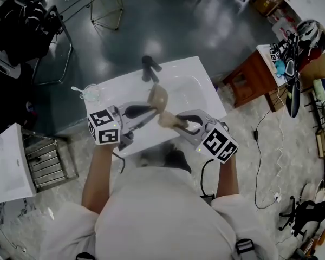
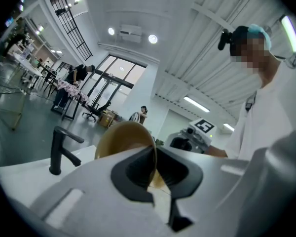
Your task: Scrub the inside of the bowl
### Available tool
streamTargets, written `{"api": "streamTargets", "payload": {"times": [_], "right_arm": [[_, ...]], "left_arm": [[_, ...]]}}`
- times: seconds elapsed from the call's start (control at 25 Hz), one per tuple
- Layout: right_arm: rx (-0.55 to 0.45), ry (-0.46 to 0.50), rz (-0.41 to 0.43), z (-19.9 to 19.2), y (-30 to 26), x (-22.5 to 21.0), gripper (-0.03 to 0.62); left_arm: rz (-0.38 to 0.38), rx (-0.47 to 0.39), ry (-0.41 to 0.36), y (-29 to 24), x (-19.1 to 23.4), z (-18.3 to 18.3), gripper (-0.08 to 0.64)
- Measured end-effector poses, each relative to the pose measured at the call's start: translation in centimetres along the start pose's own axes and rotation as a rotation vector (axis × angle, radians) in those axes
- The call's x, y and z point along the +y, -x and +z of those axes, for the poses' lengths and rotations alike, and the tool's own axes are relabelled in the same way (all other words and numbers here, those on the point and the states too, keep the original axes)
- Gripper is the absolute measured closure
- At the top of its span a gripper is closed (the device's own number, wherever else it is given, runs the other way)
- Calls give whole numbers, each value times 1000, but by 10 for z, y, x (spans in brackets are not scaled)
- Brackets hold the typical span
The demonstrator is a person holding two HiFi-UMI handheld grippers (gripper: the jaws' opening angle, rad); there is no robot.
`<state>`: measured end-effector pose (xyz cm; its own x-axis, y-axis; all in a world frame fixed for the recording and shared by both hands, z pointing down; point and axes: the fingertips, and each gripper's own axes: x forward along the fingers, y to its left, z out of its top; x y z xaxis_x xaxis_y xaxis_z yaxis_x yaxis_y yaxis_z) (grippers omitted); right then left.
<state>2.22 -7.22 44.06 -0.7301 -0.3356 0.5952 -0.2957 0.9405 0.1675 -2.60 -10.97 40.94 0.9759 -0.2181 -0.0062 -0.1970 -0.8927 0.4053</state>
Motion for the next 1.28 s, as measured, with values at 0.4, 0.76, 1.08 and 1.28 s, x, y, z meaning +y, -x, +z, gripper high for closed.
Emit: {"api": "streamTargets", "payload": {"times": [0.4, 0.76, 1.08, 1.28], "right_arm": [[-137, 10, -124, 43, 19, -33, 480], [-37, -29, -330, 13, -4, -83, 480], [-52, -93, -311, 9, -4, -51, 480], [-48, -61, -269, 19, -1, -31, 480]], "left_arm": [[-3, 22, 33, 6, -10, -19, 546], [-69, -98, 32, 15, -34, 7, 546], [2, -180, 9, 24, -19, 24, 546], [36, -157, 22, 20, -9, 17, 546]]}}
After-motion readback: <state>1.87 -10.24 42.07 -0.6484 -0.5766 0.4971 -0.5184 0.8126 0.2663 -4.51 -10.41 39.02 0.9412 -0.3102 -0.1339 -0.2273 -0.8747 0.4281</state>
